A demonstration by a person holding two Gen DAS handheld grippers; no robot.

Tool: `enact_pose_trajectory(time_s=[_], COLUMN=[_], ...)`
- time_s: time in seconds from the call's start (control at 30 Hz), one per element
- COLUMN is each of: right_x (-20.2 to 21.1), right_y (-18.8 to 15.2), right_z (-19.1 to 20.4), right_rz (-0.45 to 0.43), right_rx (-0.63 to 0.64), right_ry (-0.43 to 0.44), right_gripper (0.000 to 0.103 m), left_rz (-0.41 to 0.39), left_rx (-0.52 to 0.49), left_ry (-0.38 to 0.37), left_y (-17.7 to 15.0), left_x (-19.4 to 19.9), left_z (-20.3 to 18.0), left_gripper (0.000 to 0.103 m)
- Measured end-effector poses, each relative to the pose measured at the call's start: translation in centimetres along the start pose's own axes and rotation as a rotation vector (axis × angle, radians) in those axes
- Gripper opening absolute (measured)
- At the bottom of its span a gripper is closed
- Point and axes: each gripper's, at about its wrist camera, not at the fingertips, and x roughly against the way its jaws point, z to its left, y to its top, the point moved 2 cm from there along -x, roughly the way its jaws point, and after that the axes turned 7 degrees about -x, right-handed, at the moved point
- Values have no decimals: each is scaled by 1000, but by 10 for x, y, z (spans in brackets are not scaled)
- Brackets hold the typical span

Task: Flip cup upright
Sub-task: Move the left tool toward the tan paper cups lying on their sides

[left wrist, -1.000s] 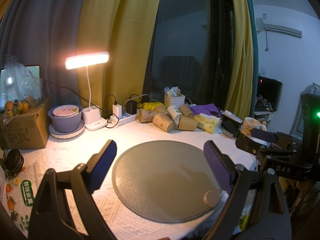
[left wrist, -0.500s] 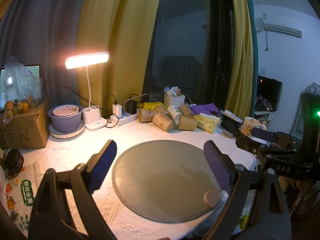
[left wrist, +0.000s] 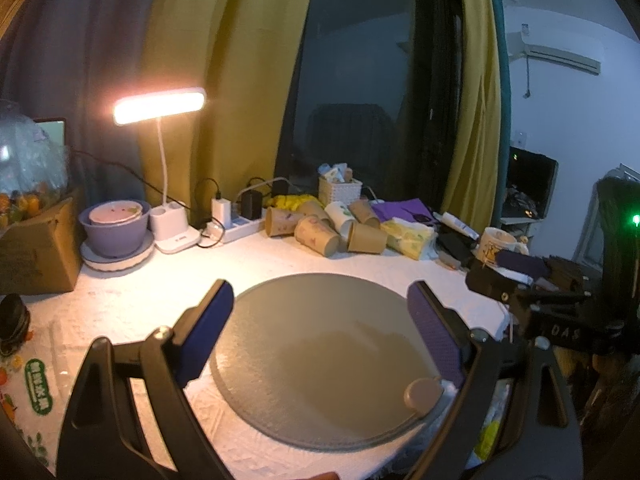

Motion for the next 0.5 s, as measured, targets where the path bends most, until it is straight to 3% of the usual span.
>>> enact_pose_trajectory(time_s=[0.23, 0.5], right_x=[-28, -71], right_y=[8, 25], right_z=[-16, -48], right_rz=[33, 73], right_rx=[-9, -46], right_ry=[-33, -61], right_gripper=[74, 74], left_rz=[35, 134], left_rx=[-14, -10], left_ry=[-21, -25], left_y=[5, 13], left_x=[-36, -93], left_z=[-1, 5], left_gripper=[90, 90])
